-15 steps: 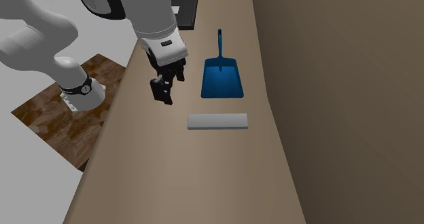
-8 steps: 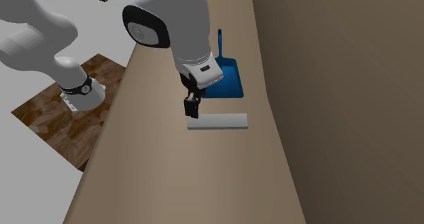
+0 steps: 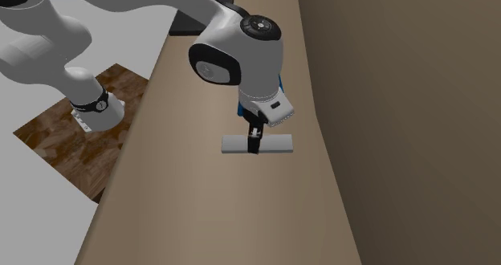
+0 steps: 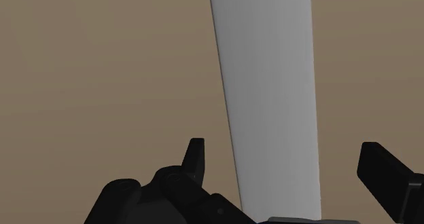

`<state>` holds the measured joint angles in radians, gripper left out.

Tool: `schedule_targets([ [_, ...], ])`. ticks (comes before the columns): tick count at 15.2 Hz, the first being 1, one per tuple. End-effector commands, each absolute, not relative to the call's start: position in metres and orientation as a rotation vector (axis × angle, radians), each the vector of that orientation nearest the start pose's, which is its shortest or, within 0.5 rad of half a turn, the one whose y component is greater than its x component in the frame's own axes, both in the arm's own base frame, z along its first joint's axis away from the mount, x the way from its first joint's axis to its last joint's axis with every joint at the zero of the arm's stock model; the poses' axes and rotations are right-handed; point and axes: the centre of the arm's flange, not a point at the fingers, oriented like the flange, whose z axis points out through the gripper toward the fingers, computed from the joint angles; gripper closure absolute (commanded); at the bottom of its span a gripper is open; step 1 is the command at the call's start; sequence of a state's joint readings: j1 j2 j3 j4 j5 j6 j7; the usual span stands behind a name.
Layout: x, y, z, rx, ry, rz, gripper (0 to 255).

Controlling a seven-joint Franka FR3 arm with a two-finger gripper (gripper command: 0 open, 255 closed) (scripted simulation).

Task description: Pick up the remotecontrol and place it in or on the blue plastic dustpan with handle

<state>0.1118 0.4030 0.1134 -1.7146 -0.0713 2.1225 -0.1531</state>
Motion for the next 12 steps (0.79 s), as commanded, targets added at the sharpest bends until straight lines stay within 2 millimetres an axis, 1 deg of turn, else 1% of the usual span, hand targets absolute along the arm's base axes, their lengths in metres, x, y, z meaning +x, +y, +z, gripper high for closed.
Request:
schedule_targets([
  [1,0.646,0.138,0.348,-3.092,-0.639,-0.013,0],
  [4,0.647,0.138,0.332,-3.092,-0.639,-0.013,0],
  [5,0.647,0.137,0.323,-3.092,-0.639,-0.013,0],
  [12,0.647,0.137,0.323,-3.092,-0.639,-0.013,0],
])
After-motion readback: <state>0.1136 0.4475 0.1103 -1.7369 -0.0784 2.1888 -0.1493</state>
